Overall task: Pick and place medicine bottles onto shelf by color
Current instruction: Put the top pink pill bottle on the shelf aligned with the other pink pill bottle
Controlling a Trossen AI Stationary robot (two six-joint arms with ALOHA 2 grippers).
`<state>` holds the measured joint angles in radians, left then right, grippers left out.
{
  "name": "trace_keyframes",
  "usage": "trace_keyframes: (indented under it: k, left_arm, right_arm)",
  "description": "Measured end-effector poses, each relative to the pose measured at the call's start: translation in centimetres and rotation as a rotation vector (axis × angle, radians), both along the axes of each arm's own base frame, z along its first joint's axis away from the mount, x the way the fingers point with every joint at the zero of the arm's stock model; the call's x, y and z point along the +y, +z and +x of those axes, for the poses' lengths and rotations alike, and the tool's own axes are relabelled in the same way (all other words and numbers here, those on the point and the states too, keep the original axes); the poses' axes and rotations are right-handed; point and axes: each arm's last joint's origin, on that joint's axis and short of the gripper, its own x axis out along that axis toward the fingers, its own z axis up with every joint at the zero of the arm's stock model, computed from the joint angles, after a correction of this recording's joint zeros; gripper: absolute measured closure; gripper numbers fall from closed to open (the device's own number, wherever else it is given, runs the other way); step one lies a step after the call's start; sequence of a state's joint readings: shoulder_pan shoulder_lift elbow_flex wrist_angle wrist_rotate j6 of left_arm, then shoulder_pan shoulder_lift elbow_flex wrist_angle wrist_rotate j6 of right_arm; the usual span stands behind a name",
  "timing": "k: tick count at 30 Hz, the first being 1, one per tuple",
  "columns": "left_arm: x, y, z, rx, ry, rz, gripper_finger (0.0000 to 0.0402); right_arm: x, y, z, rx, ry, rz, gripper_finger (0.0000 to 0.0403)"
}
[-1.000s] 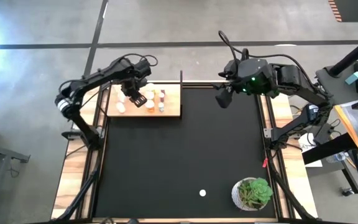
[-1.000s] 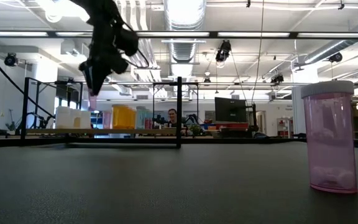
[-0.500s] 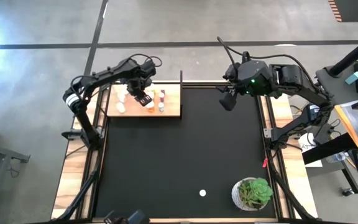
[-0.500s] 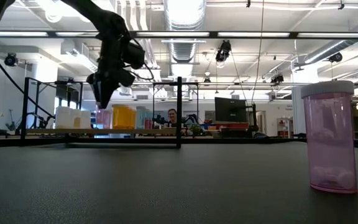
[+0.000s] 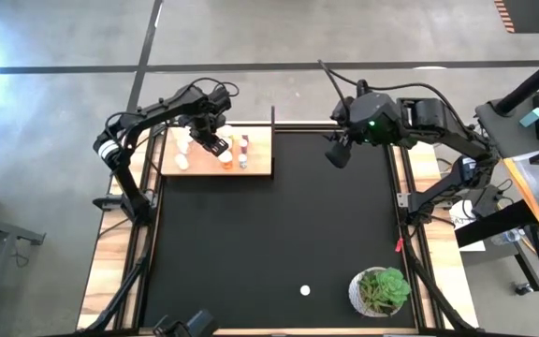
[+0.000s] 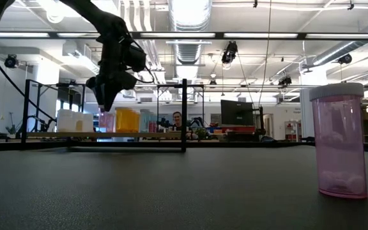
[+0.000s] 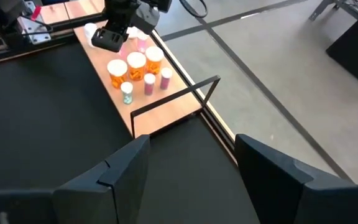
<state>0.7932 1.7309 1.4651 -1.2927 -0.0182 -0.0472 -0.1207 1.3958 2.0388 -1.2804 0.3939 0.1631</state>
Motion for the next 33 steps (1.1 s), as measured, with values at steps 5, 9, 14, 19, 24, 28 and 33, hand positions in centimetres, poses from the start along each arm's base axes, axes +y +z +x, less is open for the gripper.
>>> trace_keyframes:
  k: [5, 9, 14, 19, 24, 28, 33]
  left_arm:
    - [0.3, -0.1, -0.4, -0.005, 0.016, -0.008, 0.0293]
    - [0.5, -0.5, -0.9, -0.001, 0.032, -0.027, 0.0293]
    - [0.7, -0.9, -1.2, 0.009, 0.043, -0.037, 0.0293]
    - [0.9, -1.0, -1.0, -0.013, 0.042, -0.016, 0.0293]
    - [1.0, -1.3, -1.0, -0.023, 0.043, -0.006, 0.0293]
    - [0.9, -1.4, -1.0, -0.019, 0.045, -0.010, 0.0293]
    - [1.0, -1.5, -1.1, -0.019, 0.048, -0.011, 0.0293]
  right_arm:
    - [-0.1, -0.6, 1.0, 0.023, 0.000, 0.003, 0.0176]
    - [-0.2, -1.2, 1.9, 0.091, 0.060, -0.050, 0.0177]
    - [-0.3, -1.7, 2.5, 0.172, 0.154, -0.123, 0.0177]
    - [-0.2, -1.2, 2.1, 0.142, 0.161, -0.140, 0.0177]
    - [0.1, 0.4, -0.4, 0.076, 0.155, -0.153, 0.0177]
    - [0.3, 1.7, -2.5, 0.007, 0.132, -0.146, 0.0176]
    - [0.5, 2.9, -4.5, -0.080, 0.099, -0.137, 0.0176]
